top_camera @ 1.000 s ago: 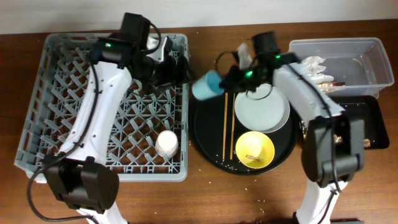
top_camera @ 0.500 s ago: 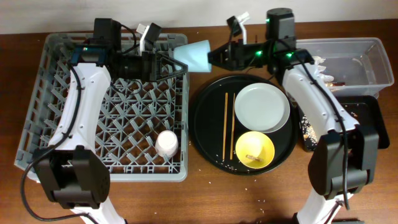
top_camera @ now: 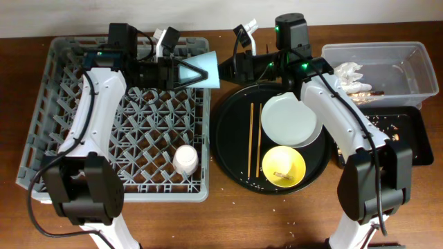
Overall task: Sort waste into correct bins and load items into the dishwasher rack
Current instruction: 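Hand the blue cup to the left gripper over the rack, then place the blue cup in the rack with the left gripper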
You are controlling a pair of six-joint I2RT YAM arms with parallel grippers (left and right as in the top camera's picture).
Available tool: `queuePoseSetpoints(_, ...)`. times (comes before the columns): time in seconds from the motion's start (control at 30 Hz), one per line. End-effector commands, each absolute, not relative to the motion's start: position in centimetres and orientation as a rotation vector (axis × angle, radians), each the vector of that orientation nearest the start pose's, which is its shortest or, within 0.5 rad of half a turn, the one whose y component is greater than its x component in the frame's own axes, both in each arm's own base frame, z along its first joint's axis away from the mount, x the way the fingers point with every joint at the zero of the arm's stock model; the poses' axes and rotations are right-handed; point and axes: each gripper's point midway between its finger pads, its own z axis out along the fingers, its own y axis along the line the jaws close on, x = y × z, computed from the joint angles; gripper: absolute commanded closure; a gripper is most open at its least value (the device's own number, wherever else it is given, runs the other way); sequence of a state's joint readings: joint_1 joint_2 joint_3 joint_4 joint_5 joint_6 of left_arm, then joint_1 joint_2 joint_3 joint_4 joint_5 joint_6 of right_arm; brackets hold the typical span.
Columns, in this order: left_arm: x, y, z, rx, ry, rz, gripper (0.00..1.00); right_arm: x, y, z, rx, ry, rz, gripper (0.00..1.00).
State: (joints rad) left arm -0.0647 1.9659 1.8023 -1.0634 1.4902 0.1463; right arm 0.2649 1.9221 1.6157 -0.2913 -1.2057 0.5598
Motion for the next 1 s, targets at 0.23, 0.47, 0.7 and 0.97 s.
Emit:
queuePoseSetpoints(0.23,42.1,-13.6,23.7,0.171,2.472,-1.423,0.40,44.6,22.5,23.7,-0.243,2.304,1.487,0.08)
queuePoseSetpoints(0.47,38.3,-9.8,18.0,0.160,2.968,-0.357,0.39,43.1,12.7,17.6,-0.022,2.736,0.786,0.09)
queuePoseSetpoints(0.7,38.2,-10.9,14.8,0.261,2.963,-0.031,0.39,42.3,10.1,18.4,-0.005,2.813,0.557,0.13)
queuePoseSetpoints(0.97,38.2,-12.9,10.6,0.283,2.957,-0.180,0.26,42.2,9.9,18.3,0.000,2.818,0.540,0.13)
